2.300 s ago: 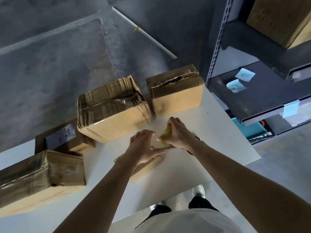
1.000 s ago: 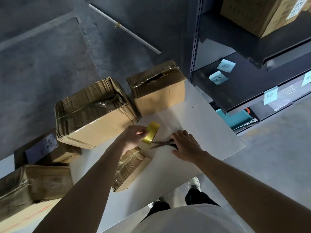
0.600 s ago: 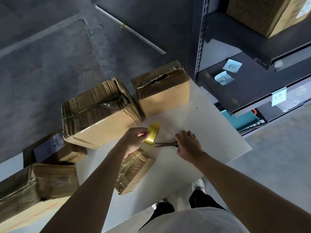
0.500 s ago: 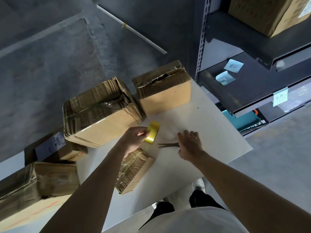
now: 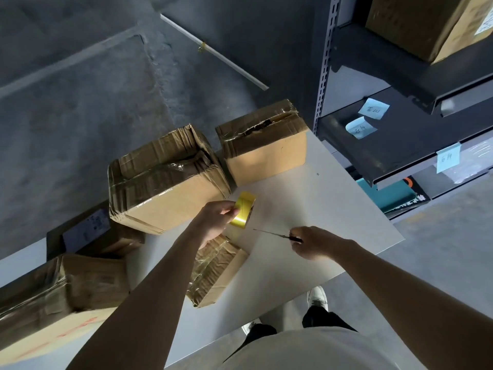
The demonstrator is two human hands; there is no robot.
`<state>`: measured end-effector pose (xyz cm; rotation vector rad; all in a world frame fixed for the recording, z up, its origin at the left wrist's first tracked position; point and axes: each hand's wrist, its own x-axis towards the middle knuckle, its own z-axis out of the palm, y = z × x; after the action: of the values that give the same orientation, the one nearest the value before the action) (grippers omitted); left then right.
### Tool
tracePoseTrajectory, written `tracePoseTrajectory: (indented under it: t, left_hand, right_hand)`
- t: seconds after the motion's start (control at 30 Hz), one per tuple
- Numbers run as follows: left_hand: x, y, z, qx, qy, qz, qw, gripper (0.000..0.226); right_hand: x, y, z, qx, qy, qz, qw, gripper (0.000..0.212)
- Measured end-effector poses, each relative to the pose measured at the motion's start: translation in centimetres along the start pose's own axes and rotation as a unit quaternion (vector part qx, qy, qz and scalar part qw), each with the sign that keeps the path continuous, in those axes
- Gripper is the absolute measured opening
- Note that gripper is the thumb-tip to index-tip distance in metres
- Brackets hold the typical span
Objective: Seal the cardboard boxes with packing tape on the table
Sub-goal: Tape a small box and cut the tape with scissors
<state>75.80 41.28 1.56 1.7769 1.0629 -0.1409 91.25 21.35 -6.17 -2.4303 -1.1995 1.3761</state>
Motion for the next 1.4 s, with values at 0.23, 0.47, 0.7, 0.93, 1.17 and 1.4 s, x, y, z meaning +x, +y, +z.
tracePoseTrajectory:
  t: [0.23, 0.47, 0.7, 0.93, 1.17, 1.4]
  left_hand:
    - [0.2, -0.2, -0.2, 0.004, -0.001, -0.006, 1.000, 0.029]
    - [0.3, -0.1, -0.1, 0.005, -0.002, -0.020, 1.000, 0.035]
    - [-0.2, 0.3, 0.0, 0.013, -0.009, -0.019, 1.000, 0.036]
    - [-0.2, 0.4, 0.0, 0.014, -0.005, -0.011, 1.000, 0.033]
    - [0.0, 0.7, -0.1, 0.012, -0.010, -0.023, 1.000, 0.035]
    - [0.8, 0.4, -0.4, -0.013, -0.025, -0.055, 0.998, 0.037]
  right_hand:
    - [-0.7, 0.5, -0.3, 0.189, -0.142, -0.004, 0.972, 0.046]
    - [-1.8, -0.2, 0.0, 0.212, -0.216, -0.049, 0.952, 0.042]
    - [-2.2, -1.1, -0.3, 0.334, -0.236, -0.054, 0.911, 0.054]
    - [-1.6, -2.8, 0.2, 0.353, -0.209, -0.055, 0.910, 0.049]
    - [-0.5, -3.7, 0.6, 0.351, -0.193, -0.058, 0.914, 0.047]
    - [0.2, -4.6, 0.6, 0.350, -0.182, -0.067, 0.916, 0.044]
